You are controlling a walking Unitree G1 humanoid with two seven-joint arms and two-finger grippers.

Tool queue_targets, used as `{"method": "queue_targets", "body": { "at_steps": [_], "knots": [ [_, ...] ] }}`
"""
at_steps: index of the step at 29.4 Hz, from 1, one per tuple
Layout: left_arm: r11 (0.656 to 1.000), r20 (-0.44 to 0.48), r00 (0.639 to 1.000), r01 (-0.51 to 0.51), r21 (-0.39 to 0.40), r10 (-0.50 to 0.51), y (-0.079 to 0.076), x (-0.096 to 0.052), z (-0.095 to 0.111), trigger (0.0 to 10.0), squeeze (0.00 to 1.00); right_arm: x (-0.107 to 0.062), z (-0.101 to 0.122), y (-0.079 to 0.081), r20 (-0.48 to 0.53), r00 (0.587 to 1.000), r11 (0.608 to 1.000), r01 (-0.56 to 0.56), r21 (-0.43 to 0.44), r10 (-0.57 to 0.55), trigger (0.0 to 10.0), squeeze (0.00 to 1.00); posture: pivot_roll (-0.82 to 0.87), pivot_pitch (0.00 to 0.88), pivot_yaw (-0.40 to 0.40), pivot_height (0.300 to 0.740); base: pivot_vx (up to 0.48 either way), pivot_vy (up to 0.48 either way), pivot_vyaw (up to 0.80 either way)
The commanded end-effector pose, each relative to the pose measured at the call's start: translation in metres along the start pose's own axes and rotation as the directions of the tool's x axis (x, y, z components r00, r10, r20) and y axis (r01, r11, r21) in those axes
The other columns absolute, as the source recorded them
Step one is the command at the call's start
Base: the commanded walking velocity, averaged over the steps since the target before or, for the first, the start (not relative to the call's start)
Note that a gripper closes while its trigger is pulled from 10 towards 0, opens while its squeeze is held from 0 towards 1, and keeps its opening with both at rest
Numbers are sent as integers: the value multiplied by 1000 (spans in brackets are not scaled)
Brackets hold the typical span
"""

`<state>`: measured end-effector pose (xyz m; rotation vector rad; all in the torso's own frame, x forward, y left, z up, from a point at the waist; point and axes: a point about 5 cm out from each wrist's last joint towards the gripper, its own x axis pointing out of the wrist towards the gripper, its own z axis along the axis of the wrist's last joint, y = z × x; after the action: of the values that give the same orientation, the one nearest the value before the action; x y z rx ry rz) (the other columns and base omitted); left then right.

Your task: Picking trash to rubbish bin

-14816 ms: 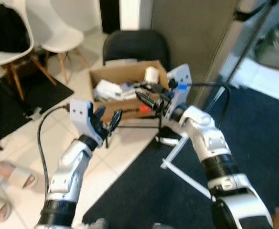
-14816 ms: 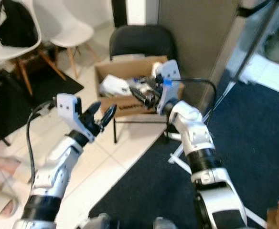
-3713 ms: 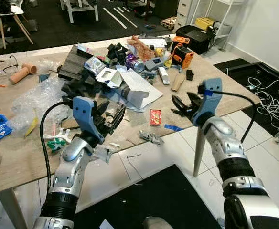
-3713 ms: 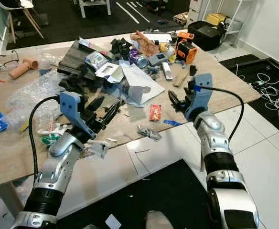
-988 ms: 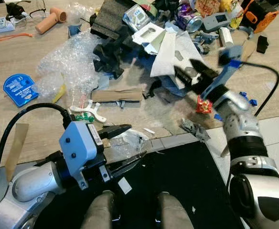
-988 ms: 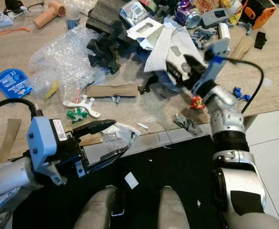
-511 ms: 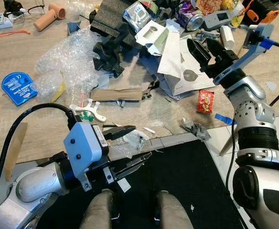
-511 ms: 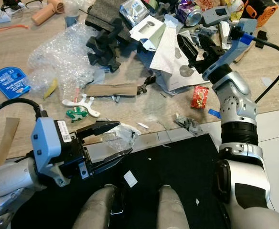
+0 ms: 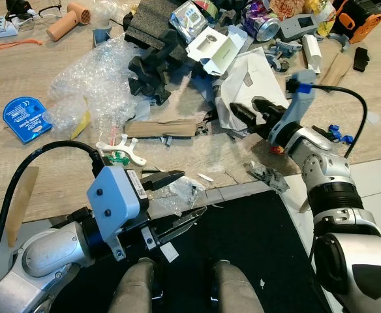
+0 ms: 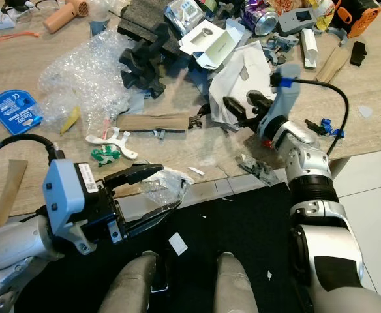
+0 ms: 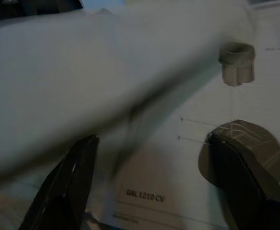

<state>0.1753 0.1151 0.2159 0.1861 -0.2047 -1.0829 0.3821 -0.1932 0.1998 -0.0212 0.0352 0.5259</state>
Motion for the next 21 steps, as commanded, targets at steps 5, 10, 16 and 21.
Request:
{"method": "queue_targets", "body": {
  "at_steps": [5, 10, 16, 21],
  "knots": [
    [1000, -16, 1000, 26, 0, -26, -6, 1, -2, 10000, 0, -14, 13, -11, -49, 998, 977, -38, -209, 28, 10000, 0, -66, 267, -18, 740, 0, 0, 0],
    [999, -10, 999, 34, 5, -34, -4, 4, -3, 10000, 0, -31, 35, -9, -138, 970, 888, -238, -394, 199, 10000, 0, -83, 247, -23, 740, 0, 0, 0],
    [999, -5, 999, 37, 5, -37, -4, 6, -4, 10000, 0, -47, 36, -7, -314, 899, 782, -425, -456, 305, 10000, 0, -92, 237, -28, 740, 0, 0, 0],
    [999, -2, 999, 36, 7, -36, -3, 7, -4, 10000, 0, -52, 31, -16, -453, 861, 690, -474, -547, 232, 10000, 0, -101, 234, -29, 740, 0, 0, 0]
  ]
}}
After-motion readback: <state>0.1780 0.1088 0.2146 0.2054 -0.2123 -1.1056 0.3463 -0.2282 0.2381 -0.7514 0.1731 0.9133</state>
